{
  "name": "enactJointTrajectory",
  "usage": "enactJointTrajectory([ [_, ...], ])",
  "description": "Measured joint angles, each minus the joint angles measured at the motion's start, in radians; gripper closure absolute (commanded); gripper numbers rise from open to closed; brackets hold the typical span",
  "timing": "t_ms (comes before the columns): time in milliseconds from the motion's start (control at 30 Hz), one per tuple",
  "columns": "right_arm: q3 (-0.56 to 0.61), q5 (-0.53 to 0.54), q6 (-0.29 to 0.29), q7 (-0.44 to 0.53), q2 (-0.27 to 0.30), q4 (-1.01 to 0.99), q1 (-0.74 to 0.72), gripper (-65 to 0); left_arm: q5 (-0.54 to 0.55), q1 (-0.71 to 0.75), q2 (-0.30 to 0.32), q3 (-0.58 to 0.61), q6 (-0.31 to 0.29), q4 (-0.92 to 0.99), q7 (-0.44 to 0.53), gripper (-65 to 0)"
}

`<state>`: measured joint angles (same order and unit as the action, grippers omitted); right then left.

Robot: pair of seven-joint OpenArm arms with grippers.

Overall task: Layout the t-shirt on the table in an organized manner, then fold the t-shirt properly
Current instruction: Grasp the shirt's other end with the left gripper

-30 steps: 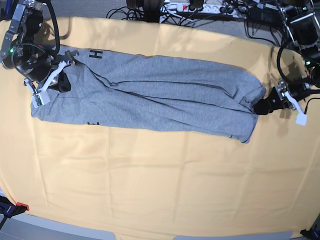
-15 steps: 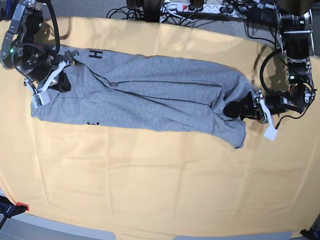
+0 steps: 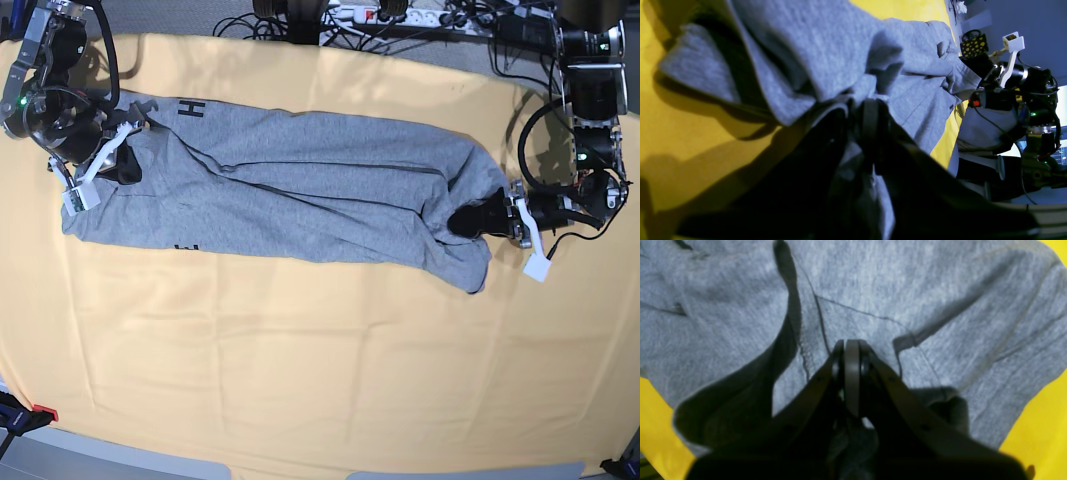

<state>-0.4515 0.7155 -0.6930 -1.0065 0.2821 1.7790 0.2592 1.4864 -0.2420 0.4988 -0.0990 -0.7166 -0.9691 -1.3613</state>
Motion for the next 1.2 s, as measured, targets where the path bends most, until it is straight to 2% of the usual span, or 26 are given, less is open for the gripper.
enactJointTrajectory([
  [100, 0.000, 0.000, 0.000, 0.000, 0.000, 0.000, 0.000, 0.0, 0.003, 0.001, 0.006, -0.011, 0.000, 0.000, -0.003, -36.7],
  [133, 0.000, 0.000, 0.000, 0.000, 0.000, 0.000, 0.000, 0.0, 0.003, 0.001, 0.005, -0.030, 0.000, 0.000, -0.007, -41.6],
  [167, 0.000, 0.000, 0.000, 0.000, 0.000, 0.000, 0.000, 0.0, 0.004, 0.002, 0.004, -0.050, 0.000, 0.000, -0.008, -43.8],
  [267, 0.000, 0.000, 0.000, 0.000, 0.000, 0.000, 0.000, 0.0, 0.007, 0.010, -0.006, -0.124, 0.000, 0.001, -0.014, -43.7],
  [467, 0.000, 0.002, 0.000, -0.003, 0.000, 0.000, 0.000, 0.0, -0.074, 0.032, -0.038, -0.300, 0.000, 0.001, -0.021, -43.7],
  [667, 0.000, 0.002, 0.000, -0.003, 0.000, 0.000, -0.002, 0.0, -0.100, 0.032, -0.068, -0.335, 0.002, 0.001, -0.019, -43.6],
  [867, 0.000, 0.002, 0.000, -0.003, 0.000, 0.000, -0.002, 0.0, -0.232, 0.027, -0.134, -0.340, 0.005, -0.003, 0.140, -43.6],
  [933, 0.000, 0.002, 0.000, -0.003, 0.000, 0.000, -0.002, 0.0, -0.264, 0.026, -0.156, -0.340, 0.009, -0.005, 0.166, -43.3],
  [967, 0.000, 0.002, 0.000, -0.003, 0.000, 0.000, -0.002, 0.0, -0.267, 0.026, -0.164, -0.340, 0.008, -0.005, 0.169, -42.1],
  [1000, 0.000, 0.002, 0.000, -0.003, 0.000, 0.000, -0.002, 0.0, -0.278, 0.025, -0.174, -0.340, 0.008, -0.005, 0.174, -37.8],
  [1033, 0.000, 0.002, 0.000, -0.004, 0.000, 0.000, -0.002, 0.0, -0.294, 0.025, -0.180, -0.340, -0.002, -0.005, 0.180, -28.9],
  [1100, 0.000, 0.002, 0.000, -0.004, 0.000, 0.000, -0.002, 0.0, -0.297, 0.025, -0.183, -0.340, -0.004, -0.006, 0.180, -1.8],
  [1200, 0.000, 0.002, 0.000, -0.004, 0.000, 0.000, -0.002, 0.0, -0.297, 0.025, -0.186, -0.340, -0.004, -0.006, 0.179, 0.0],
])
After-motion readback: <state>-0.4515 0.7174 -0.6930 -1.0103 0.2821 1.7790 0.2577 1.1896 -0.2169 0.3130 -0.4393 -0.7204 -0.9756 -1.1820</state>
